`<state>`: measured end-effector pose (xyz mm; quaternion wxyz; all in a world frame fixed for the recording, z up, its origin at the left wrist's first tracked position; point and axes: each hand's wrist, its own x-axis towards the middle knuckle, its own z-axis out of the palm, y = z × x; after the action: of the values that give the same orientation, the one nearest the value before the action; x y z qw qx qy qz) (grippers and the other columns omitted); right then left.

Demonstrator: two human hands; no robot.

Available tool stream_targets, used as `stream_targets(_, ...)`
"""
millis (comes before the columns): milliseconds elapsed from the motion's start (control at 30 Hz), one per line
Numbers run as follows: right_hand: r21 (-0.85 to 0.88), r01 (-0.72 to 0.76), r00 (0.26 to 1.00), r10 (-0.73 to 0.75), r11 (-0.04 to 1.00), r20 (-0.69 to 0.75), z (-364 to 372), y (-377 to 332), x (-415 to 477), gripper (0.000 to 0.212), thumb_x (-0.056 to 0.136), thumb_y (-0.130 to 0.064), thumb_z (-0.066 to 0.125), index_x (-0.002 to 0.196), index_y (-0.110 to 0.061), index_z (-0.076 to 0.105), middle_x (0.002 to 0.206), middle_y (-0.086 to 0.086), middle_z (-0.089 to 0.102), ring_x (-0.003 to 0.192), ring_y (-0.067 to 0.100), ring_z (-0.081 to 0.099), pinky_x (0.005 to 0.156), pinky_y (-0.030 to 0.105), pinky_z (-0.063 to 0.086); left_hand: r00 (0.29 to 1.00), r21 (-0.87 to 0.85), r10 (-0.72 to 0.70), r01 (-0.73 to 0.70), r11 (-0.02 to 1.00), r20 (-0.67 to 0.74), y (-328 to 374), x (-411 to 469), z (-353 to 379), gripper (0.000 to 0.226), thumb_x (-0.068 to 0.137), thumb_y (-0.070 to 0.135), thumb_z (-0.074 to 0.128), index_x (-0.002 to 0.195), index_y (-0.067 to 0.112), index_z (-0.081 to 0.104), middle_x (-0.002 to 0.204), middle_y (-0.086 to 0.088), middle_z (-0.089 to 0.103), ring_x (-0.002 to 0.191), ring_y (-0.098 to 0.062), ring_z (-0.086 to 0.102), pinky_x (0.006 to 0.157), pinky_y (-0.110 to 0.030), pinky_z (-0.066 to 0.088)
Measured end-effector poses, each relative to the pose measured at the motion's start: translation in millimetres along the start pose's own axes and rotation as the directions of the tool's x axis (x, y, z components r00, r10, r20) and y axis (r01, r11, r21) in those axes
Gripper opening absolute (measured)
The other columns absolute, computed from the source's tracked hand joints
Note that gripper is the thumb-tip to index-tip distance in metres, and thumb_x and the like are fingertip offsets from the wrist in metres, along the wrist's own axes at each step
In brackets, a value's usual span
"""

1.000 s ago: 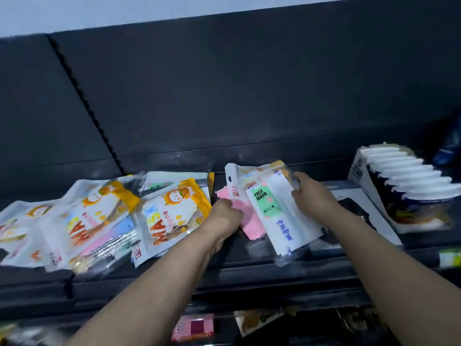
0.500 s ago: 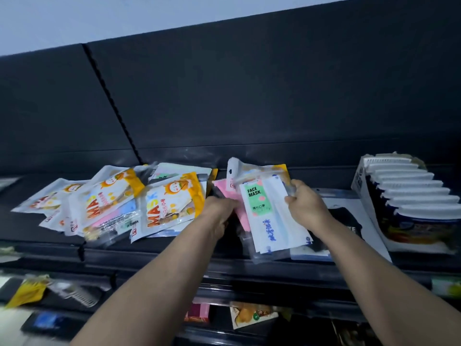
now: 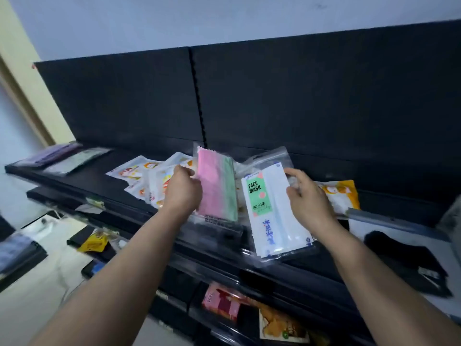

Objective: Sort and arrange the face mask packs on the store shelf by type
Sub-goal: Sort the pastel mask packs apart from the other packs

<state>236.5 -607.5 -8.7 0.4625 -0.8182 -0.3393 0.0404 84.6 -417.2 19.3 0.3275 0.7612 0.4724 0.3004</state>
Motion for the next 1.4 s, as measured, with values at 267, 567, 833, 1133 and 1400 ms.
stream_targets(267, 0.059, 0.109, 0.987, -0.115, 0.992, 0.11, 113.0, -91.2, 21.6, 0.043, 0.091, -0.016, 0.04, 0.127, -0.04, 0.049, 0.085, -0.011, 0.061, 0.076, 0.017, 0.055, 0.069, 0.03, 0.043, 0.995, 0.004, -0.046, 0.047, 0.999, -0.094, -100.1, 43.3, -110.4, 0.057, 0.088, 0.004, 0.04, 0.143, 0.019, 0.038, 0.117, -0.006, 0.061, 0.08, -0.017, 0.061, 0.077, -0.036, 0.052)
stream_targets(567, 0.083, 0.138, 0.968, -0.152, 0.987, 0.201, 292.6, -203.8, 48.9, 0.05, 0.085, -0.011, 0.04, 0.127, -0.037, 0.048, 0.097, 0.001, 0.064, 0.075, 0.023, 0.054, 0.068, 0.033, 0.044, 0.979, 0.069, -0.09, 0.104, 0.992, -0.181, -209.3, 120.6, -239.9, 0.055, 0.09, 0.005, 0.04, 0.143, 0.02, 0.041, 0.144, -0.003, 0.049, 0.112, -0.032, 0.06, 0.087, -0.052, 0.054)
stream_targets(833, 0.114, 0.094, 0.961, -0.12, 0.989, 0.25, 402.2, -254.9, 69.8, 0.053, 0.09, -0.008, 0.035, 0.13, -0.041, 0.043, 0.105, 0.0, 0.061, 0.076, 0.02, 0.05, 0.061, 0.027, 0.037, 0.952, -0.02, -0.174, 0.174, 0.984, -0.253, -299.0, 191.4, -316.0, 0.052, 0.091, 0.004, 0.04, 0.14, 0.021, 0.046, 0.127, -0.01, 0.059, 0.087, -0.027, 0.062, 0.066, -0.037, 0.056)
stream_targets(1133, 0.174, 0.019, 0.969, -0.061, 0.984, 0.239, 492.8, -292.7, 132.5, 0.051, 0.089, -0.009, 0.037, 0.125, -0.045, 0.045, 0.098, -0.007, 0.065, 0.089, 0.021, 0.062, 0.076, 0.041, 0.054, 0.931, -0.066, -0.229, 0.219, 0.973, -0.284, -352.3, 278.9, -337.7, 0.049, 0.093, 0.012, 0.044, 0.139, 0.025, 0.044, 0.128, -0.009, 0.061, 0.11, -0.033, 0.06, 0.09, -0.047, 0.052)
stream_targets(1400, 0.295, -0.099, 0.976, 0.035, 0.95, 0.217, 602.5, -324.5, 218.9, 0.053, 0.086, -0.005, 0.036, 0.126, -0.038, 0.047, 0.092, -0.007, 0.066, 0.089, 0.022, 0.065, 0.075, 0.04, 0.054, 0.928, 0.029, -0.19, 0.211, 0.977, -0.321, -368.3, 406.8, -362.6, 0.049, 0.096, 0.012, 0.04, 0.144, 0.022, 0.041, 0.133, -0.004, 0.057, 0.112, -0.029, 0.057, 0.089, -0.038, 0.049)
